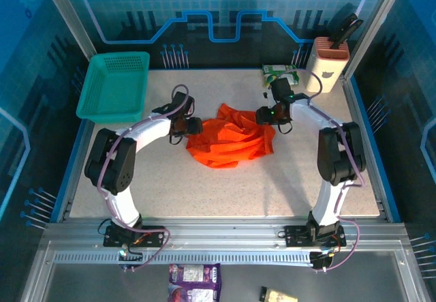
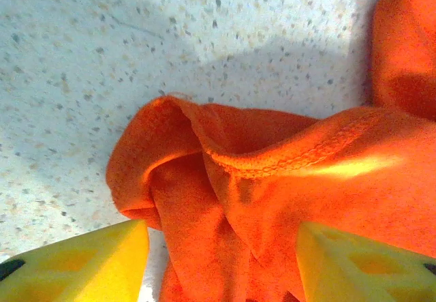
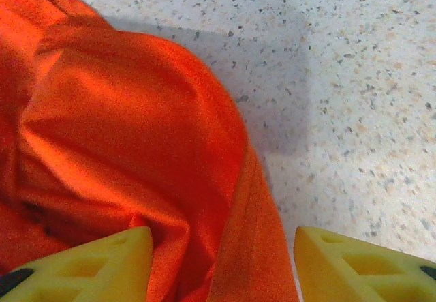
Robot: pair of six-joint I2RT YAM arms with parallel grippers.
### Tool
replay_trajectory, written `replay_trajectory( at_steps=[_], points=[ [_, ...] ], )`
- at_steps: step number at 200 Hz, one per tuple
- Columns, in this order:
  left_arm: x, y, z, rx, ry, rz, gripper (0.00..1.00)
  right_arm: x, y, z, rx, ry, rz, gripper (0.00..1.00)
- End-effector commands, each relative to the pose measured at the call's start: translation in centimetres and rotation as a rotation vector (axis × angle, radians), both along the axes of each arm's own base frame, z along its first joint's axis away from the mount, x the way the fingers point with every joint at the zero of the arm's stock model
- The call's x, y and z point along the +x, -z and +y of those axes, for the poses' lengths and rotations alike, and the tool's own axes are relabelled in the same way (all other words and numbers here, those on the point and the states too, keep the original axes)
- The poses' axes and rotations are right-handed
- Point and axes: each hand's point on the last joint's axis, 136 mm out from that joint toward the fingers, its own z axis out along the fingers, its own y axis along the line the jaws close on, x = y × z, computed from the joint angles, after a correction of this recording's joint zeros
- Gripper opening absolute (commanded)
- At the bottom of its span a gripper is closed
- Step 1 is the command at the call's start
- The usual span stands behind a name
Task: Fold the inside-out t-shirt
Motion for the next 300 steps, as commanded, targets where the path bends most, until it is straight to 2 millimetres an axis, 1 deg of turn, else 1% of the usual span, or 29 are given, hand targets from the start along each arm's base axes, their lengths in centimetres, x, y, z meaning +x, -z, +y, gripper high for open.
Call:
replay_trajectory(
  at_steps=[1,11,26,42,59,90,100,111,120,123,126,134,145,158,167,183,185,188,200,222,228,231,234,250,258,263,275,287,300],
  points=[
    [-0.2,-0.3,1.7,0.024,-0.022,0.005,0.61,1.1,0.7,-0.5,-0.024,-0.002,0.015,0.50],
    [-0.2,0.1,1.9,0.026,-0.021,0.019,0.61,1.1,1.2,-0.5,-0.024,-0.009,0.028,0.37],
    [-0.1,0.8,1.8,0.033,-0.014,0.047,0.61,1.0,1.1,-0.3,-0.016,-0.017,0.032,0.15],
    [0.0,1.9,2.0,0.054,-0.011,0.079,0.60,0.7,0.6,-0.2,-0.002,-0.020,0.022,0.04],
    [0.2,3.0,2.4,0.086,-0.016,0.106,0.59,0.4,0.1,-0.1,0.009,-0.023,0.014,0.00],
    [0.6,4.8,2.5,0.111,0.002,0.143,0.55,0.1,-1.0,-0.2,0.008,-0.019,0.000,0.00],
    [0.8,5.2,2.5,0.113,0.003,0.149,0.52,0.1,-1.6,-0.3,0.007,-0.017,-0.008,0.00],
    [1.2,5.5,2.6,0.115,0.008,0.148,0.43,0.1,-2.4,-0.4,0.004,-0.016,-0.020,0.00],
    [1.9,5.2,2.5,0.115,0.021,0.121,0.29,0.1,-3.3,-0.6,0.000,-0.013,-0.039,0.00],
    [2.2,5.0,2.4,0.115,0.027,0.104,0.22,0.2,-3.7,-0.7,-0.002,-0.011,-0.051,0.00],
    [2.4,4.9,2.5,0.118,0.032,0.093,0.17,0.3,-4.0,-0.7,-0.003,-0.011,-0.058,0.00],
    [3.2,4.1,2.5,0.120,0.040,0.060,0.09,0.3,-5.2,-1.0,-0.009,-0.006,-0.083,0.00],
    [4.8,2.4,2.4,0.117,0.045,0.011,0.00,0.7,-7.2,-1.7,-0.009,0.013,-0.129,0.00],
    [6.8,-0.4,2.2,0.097,0.048,-0.066,0.00,1.2,-9.9,-2.7,0.005,0.044,-0.187,0.00],
    [8.3,-3.1,2.0,0.078,0.051,-0.136,0.00,1.4,-12.2,-3.5,0.014,0.067,-0.230,0.00],
    [10.9,-8.7,1.5,0.025,0.061,-0.257,0.00,1.6,-17.0,-5.1,0.034,0.107,-0.323,0.00],
    [11.3,-9.6,1.4,0.016,0.062,-0.274,0.00,1.5,-17.9,-5.4,0.038,0.113,-0.342,0.00],
    [11.7,-10.8,1.3,0.003,0.063,-0.298,0.00,1.5,-18.4,-5.6,0.042,0.119,-0.352,0.00],
    [13.4,-15.2,1.0,-0.038,0.065,-0.378,0.00,0.9,-22.3,-6.8,0.063,0.146,-0.437,0.00],
    [15.7,-22.2,0.7,-0.096,0.062,-0.520,0.00,-1.2,-28.8,-8.9,0.113,0.188,-0.596,0.00],
    [16.2,-23.6,0.6,-0.107,0.063,-0.549,0.00,-2.0,-30.1,-9.4,0.125,0.192,-0.632,0.00],
    [16.5,-24.1,0.7,-0.110,0.060,-0.561,0.00,-2.6,-31.2,-9.5,0.134,0.191,-0.660,0.00],
    [16.8,-24.7,0.7,-0.113,0.058,-0.576,0.00,-2.9,-31.5,-9.6,0.137,0.190,-0.671,0.00],
    [18.2,-26.5,0.8,-0.134,0.051,-0.609,0.00,-5.2,-34.1,-8.6,0.179,0.126,-0.758,0.00],
    [19.0,-26.2,0.7,-0.154,0.047,-0.598,0.00,-6.2,-34.9,-7.6,0.219,0.074,-0.787,0.00],
    [19.4,-26.2,0.6,-0.169,0.050,-0.594,0.00,-6.7,-35.0,-6.6,0.250,0.029,-0.795,0.00],
    [20.3,-24.9,0.2,-0.195,0.060,-0.558,0.00,-7.8,-34.5,-4.3,0.319,-0.074,-0.785,0.00],
    [20.8,-23.1,0.2,-0.203,0.066,-0.515,0.01,-8.8,-33.1,-1.6,0.372,-0.176,-0.734,0.00],
    [21.1,-20.5,0.8,-0.206,0.060,-0.451,0.06,-10.4,-31.2,2.9,0.432,-0.318,-0.666,0.00]
  ],
)
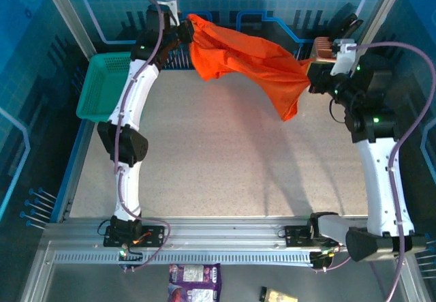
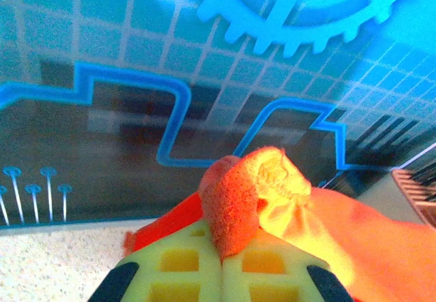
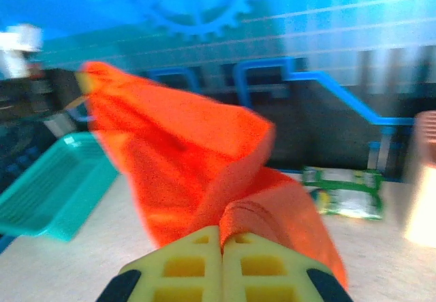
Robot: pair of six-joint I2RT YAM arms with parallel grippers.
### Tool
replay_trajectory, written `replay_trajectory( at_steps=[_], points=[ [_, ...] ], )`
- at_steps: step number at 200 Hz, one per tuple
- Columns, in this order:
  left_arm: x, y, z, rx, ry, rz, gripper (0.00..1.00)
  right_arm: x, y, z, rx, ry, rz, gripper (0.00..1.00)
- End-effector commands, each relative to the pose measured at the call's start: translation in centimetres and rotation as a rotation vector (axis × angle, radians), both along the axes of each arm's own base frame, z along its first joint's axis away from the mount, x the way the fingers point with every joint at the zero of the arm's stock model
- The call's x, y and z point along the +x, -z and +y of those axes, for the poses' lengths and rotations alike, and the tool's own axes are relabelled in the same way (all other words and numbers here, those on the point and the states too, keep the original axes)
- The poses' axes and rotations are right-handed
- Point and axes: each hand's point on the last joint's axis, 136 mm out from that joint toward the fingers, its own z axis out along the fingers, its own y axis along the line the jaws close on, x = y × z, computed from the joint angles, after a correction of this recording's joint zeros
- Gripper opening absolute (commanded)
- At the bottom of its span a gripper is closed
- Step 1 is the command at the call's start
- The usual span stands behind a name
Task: Fold the inside-out t-shirt
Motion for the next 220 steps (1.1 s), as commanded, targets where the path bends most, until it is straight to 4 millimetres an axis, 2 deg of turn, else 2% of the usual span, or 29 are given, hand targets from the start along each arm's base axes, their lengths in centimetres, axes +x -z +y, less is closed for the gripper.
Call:
replay_trajectory(
  at_steps=[1,18,23,34,47,57,71,92,109,131,170,186,192,203,220],
  points=[
    [0.5,9.6,0.6,-0.007,0.032,0.272,0.07,-1.7,5.1,8.2,0.016,-0.350,0.120,0.00],
    [-0.1,12.6,2.0,-0.006,0.018,0.364,0.19,-5.1,7.9,15.0,0.018,-0.605,0.176,0.01],
    [-0.5,13.3,2.4,0.001,0.008,0.388,0.24,-6.2,8.5,16.7,0.022,-0.672,0.190,0.08],
    [-1.4,14.3,3.2,0.023,-0.005,0.413,0.30,-7.9,10.3,19.7,0.023,-0.778,0.243,0.35],
    [-3.0,14.1,3.6,0.055,0.001,0.403,0.36,-8.5,12.0,21.0,0.025,-0.796,0.300,0.48],
    [-4.3,13.9,3.9,0.075,0.004,0.395,0.39,-8.4,13.3,21.0,0.019,-0.776,0.342,0.54],
    [-6.2,13.5,4.1,0.092,0.016,0.389,0.41,-7.6,15.4,19.9,-0.032,-0.682,0.384,0.55],
    [-9.1,13.5,3.3,0.072,0.069,0.408,0.42,-5.8,19.3,16.4,-0.172,-0.467,0.466,0.55],
    [-11.8,14.2,1.4,0.063,0.134,0.431,0.42,-5.1,22.7,13.4,-0.290,-0.320,0.556,0.55],
    [-15.9,16.0,-2.5,0.115,0.234,0.473,0.42,-4.6,26.7,9.8,-0.361,-0.159,0.687,0.54],
    [-24.6,20.5,-11.8,0.260,0.476,0.548,0.42,-4.8,30.9,6.2,-0.119,0.006,0.832,0.54],
    [-28.1,22.6,-14.5,0.314,0.568,0.599,0.42,-4.7,32.1,4.4,0.003,0.085,0.869,0.53],
    [-29.3,23.5,-15.3,0.343,0.599,0.615,0.42,-4.5,32.1,3.8,0.050,0.113,0.871,0.52],
    [-31.5,25.1,-16.1,0.416,0.646,0.636,0.42,-5.1,33.4,2.7,0.113,0.153,0.912,0.51],
    [-33.8,27.7,-16.2,0.574,0.697,0.655,0.43,-5.3,33.9,1.9,0.172,0.180,0.923,0.49]
  ],
)
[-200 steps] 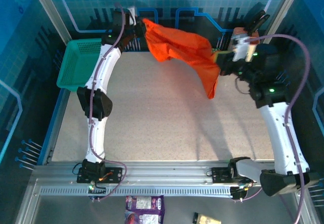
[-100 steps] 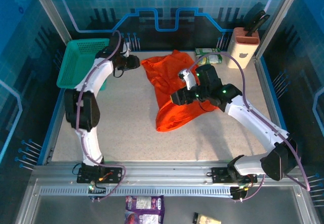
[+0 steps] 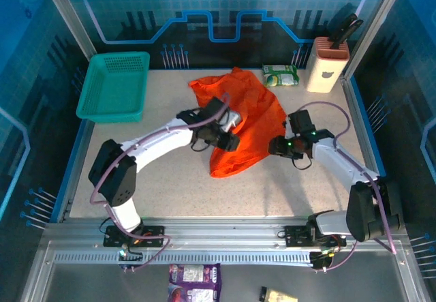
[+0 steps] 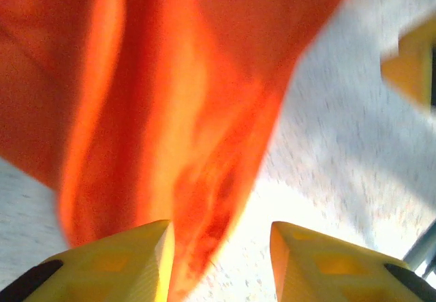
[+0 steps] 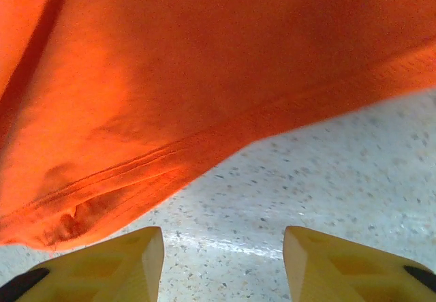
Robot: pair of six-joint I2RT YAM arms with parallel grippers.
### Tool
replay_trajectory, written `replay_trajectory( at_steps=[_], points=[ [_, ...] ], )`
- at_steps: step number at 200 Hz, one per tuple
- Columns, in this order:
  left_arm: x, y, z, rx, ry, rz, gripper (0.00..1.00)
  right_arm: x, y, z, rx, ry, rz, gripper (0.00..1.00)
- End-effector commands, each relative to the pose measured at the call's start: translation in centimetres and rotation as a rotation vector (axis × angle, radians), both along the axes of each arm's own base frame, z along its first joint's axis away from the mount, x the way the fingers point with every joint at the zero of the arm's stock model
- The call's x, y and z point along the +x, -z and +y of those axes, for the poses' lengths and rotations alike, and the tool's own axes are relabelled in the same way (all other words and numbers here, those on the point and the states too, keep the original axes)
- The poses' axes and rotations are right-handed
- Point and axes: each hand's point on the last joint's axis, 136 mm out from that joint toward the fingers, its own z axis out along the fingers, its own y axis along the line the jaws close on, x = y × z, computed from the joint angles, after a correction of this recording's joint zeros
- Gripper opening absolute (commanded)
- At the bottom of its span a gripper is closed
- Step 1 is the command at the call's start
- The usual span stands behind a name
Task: Fold the inside-out t-shirt
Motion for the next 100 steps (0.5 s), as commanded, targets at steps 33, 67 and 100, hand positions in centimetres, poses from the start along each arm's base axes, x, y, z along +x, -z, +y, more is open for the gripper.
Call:
replay_trajectory(
  at_steps=[33,67,100],
  points=[
    [-3.7,7.2,2.2,0.494,0.241,-0.093,0.46,0.2,-1.1,-0.5,0.142,0.121,-0.043,0.49],
    [-3.1,9.5,2.6,0.628,0.278,-0.093,0.50,0.1,-1.8,-0.5,0.151,0.122,-0.063,0.48],
    [-0.9,9.1,2.3,0.680,0.239,-0.172,0.52,0.0,-2.6,-0.7,0.144,0.126,-0.086,0.48]
  ],
)
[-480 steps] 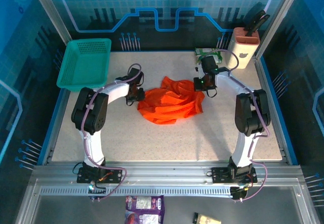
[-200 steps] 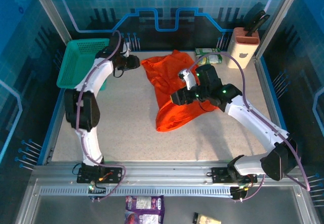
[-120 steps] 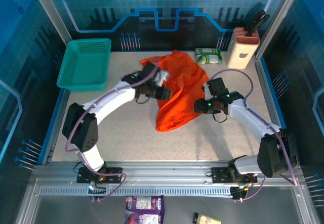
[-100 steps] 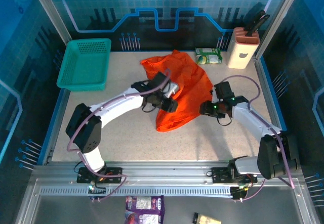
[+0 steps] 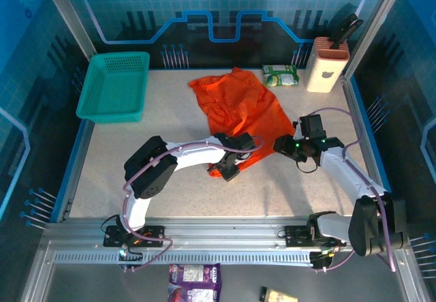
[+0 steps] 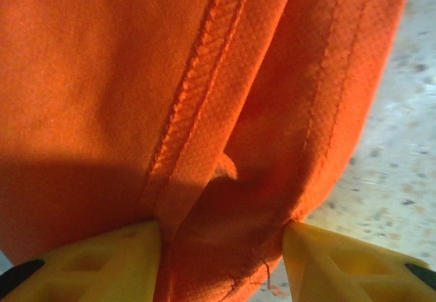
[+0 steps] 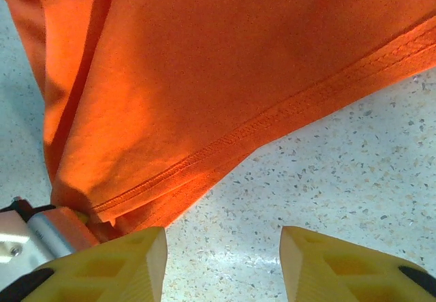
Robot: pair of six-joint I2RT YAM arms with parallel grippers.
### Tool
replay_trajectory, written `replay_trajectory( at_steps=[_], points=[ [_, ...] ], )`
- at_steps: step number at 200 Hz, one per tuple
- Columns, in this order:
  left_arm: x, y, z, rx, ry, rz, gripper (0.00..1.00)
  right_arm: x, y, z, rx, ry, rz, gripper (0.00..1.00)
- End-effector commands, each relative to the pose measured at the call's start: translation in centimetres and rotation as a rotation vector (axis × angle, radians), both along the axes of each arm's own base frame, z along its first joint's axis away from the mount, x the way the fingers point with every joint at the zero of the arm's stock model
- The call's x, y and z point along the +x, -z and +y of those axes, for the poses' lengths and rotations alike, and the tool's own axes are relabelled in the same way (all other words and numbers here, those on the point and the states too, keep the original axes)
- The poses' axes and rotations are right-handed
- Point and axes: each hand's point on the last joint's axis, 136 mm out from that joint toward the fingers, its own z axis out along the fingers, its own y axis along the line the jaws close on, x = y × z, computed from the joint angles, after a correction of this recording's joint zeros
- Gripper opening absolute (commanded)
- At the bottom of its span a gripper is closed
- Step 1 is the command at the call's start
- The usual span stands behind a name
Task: Fold the inside-out t-shirt
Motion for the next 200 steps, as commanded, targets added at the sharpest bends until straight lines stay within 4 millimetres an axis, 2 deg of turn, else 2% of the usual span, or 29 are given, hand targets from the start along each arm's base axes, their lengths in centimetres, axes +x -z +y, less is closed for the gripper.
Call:
replay_trajectory(
  at_steps=[1,35,64,106,145,177,200],
  points=[
    [2.5,-1.8,0.2,0.068,0.011,-0.121,0.52,0.0,-0.7,-0.3,0.017,0.019,-0.020,0.48],
    [4.4,-2.6,-0.2,0.082,0.012,-0.192,0.54,-0.1,-1.1,-0.2,0.018,0.013,-0.022,0.49],
    [4.8,-2.1,-0.7,0.079,0.022,-0.168,0.55,-0.2,-1.4,-0.1,0.021,0.006,-0.026,0.49],
    [1.6,-2.5,-3.8,-0.102,0.126,0.011,0.59,-0.2,-1.9,-0.2,0.017,0.004,-0.036,0.50],
    [0.9,-4.0,-5.2,-0.223,0.162,0.046,0.59,-0.4,-1.7,-0.2,0.023,0.007,-0.033,0.50],
    [2.3,-3.7,-4.7,-0.208,0.125,0.035,0.54,-0.5,-1.5,-0.1,0.028,0.008,-0.031,0.50],
    [3.5,-3.1,-3.8,-0.147,0.112,0.003,0.55,-0.7,-1.3,-0.2,0.026,0.007,-0.029,0.51]
  ],
)
